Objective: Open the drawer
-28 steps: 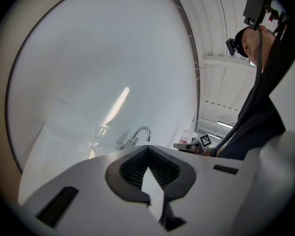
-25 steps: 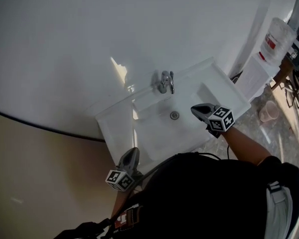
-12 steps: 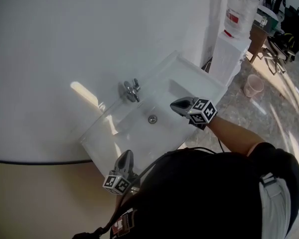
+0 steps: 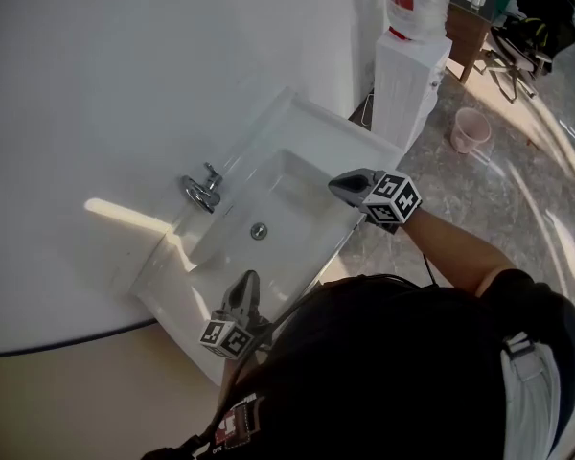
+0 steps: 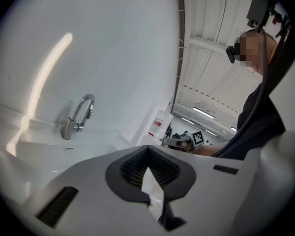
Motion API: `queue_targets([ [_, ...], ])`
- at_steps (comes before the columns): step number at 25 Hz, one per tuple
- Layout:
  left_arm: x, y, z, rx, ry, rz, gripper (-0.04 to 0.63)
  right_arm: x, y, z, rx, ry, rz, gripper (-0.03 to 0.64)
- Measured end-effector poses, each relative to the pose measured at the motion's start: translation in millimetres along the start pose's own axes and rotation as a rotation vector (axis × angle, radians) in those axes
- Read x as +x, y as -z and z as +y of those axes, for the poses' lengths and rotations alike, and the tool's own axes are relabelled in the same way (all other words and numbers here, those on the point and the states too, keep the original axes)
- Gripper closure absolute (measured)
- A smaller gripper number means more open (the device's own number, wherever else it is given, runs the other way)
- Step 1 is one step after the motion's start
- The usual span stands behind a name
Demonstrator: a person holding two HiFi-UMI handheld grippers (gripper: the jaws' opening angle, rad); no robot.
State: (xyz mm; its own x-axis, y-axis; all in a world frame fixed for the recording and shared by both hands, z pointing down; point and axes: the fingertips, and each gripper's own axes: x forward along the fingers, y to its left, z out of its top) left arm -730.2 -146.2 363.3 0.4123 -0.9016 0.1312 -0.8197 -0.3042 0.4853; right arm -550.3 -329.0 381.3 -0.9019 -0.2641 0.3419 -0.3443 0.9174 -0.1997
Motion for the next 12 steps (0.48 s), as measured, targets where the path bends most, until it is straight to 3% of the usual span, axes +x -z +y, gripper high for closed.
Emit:
queue_targets([
  [5, 68, 32, -36, 0.031, 0.084, 0.127, 0.604, -37, 38, -50, 0.062, 0.047, -0.01, 0.615],
  [12, 143, 95, -71, -0.001, 0.147, 0.264, 0.604, -74, 107, -110, 0.154, 0.094, -0.014, 0.615],
])
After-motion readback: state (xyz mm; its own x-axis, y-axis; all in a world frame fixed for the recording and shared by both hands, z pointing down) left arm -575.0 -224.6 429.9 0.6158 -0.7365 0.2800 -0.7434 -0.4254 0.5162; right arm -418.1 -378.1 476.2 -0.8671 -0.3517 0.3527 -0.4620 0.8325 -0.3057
